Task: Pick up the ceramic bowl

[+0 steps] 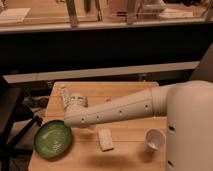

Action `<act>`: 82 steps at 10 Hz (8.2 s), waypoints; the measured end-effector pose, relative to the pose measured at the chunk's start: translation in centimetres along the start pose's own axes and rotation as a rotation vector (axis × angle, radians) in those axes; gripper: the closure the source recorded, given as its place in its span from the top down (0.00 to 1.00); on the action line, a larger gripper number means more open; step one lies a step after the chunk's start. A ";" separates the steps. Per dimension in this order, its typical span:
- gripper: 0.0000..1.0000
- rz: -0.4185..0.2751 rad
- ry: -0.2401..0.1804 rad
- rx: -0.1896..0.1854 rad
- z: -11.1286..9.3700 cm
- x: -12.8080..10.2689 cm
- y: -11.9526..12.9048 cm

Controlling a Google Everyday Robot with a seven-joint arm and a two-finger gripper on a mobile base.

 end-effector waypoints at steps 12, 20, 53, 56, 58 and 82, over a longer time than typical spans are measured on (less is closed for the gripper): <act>0.80 -0.192 -0.042 0.027 1.6 -0.8 -2.3; 0.80 -0.287 -0.069 0.045 2.0 -0.8 -3.7; 0.80 -0.430 -0.113 0.087 5.1 1.0 -6.0; 0.80 -0.439 -0.114 0.087 5.3 1.1 -6.1; 0.80 -0.448 -0.115 0.089 5.4 1.2 -6.2; 0.78 -0.506 -0.127 0.088 6.5 1.5 -7.1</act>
